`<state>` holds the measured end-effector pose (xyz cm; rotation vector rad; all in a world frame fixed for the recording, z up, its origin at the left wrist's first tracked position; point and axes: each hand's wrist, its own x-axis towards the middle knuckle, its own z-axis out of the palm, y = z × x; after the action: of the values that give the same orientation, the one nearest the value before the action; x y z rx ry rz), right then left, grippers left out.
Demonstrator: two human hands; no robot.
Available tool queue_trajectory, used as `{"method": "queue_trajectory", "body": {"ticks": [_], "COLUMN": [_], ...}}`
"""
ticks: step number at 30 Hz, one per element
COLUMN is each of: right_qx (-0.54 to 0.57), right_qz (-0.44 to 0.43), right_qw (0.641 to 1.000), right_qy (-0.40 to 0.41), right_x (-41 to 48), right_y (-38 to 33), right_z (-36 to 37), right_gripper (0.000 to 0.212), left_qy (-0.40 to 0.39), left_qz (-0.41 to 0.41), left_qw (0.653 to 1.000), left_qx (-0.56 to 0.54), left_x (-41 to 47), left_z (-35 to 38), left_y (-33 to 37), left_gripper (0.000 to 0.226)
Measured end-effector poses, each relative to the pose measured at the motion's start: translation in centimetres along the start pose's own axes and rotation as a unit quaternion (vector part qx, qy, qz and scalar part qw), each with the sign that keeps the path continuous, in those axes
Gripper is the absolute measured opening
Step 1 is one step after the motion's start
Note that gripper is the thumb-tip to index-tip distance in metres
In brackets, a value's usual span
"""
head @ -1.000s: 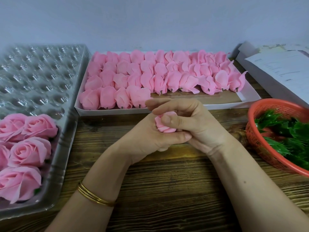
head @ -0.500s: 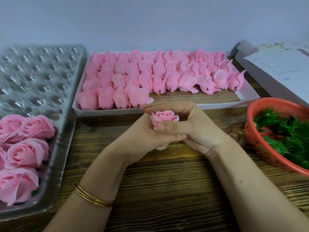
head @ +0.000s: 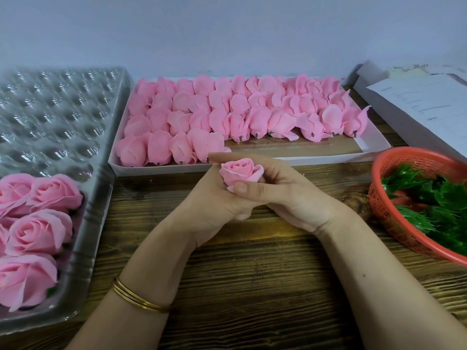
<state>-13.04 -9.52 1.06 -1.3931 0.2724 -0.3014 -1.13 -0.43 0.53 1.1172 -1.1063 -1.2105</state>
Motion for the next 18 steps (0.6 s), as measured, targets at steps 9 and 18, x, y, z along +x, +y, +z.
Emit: {"method": "queue_trajectory", "body": {"ticks": [9, 18], "right_qx": [0.083, 0.111], "right_qz": [-0.014, -0.027], "right_qw": [0.993, 0.985], "right_qy": [0.089, 0.126], "right_x": [0.31, 0.20], "right_y": [-0.56, -0.78], "right_z": [-0.23, -0.71], "right_gripper": [0.042, 0.019], "left_qy": [0.053, 0.068], "left_qz": [0.059, 0.087], "left_qw": [0.996, 0.991], "left_qx": [0.048, 0.080], "left_x": [0.19, 0.28], "left_z": [0.19, 0.60], "left_y": [-0.49, -0.24], "left_gripper": [0.025, 0.043]}}
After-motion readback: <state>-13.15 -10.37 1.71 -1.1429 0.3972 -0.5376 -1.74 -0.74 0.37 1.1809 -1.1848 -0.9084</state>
